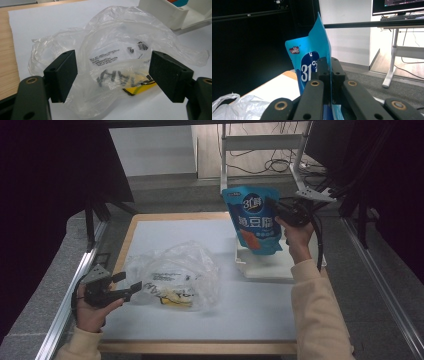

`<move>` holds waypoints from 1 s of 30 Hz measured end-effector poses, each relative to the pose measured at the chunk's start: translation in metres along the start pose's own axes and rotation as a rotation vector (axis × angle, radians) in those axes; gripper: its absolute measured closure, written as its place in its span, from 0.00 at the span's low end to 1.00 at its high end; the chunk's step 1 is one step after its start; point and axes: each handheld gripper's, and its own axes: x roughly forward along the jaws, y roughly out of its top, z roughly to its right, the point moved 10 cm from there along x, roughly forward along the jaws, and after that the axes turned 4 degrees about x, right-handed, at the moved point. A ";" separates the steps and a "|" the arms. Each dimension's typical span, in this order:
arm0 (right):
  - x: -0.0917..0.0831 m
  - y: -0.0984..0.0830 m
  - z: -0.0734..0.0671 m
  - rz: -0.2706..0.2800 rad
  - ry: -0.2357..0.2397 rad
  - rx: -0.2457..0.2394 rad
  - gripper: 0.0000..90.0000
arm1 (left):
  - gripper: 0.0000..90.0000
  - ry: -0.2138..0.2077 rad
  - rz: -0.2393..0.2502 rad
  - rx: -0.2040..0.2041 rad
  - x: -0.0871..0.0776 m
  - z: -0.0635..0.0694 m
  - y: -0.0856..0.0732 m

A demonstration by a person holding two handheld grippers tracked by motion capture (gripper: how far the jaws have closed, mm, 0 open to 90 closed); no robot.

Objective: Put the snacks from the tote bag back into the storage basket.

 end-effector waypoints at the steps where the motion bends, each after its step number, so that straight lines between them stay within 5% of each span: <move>1: 0.001 -0.001 0.002 0.000 0.002 0.003 0.99 | 0.26 0.001 -0.001 0.002 0.000 0.000 0.000; 18: 0.006 -0.015 0.024 0.002 0.006 0.022 0.99 | 0.26 0.021 -0.006 0.003 0.000 0.001 0.001; 30: 0.000 -0.017 0.041 -0.015 -0.016 -0.013 0.97 | 0.26 0.021 -0.002 0.010 -0.002 0.003 0.003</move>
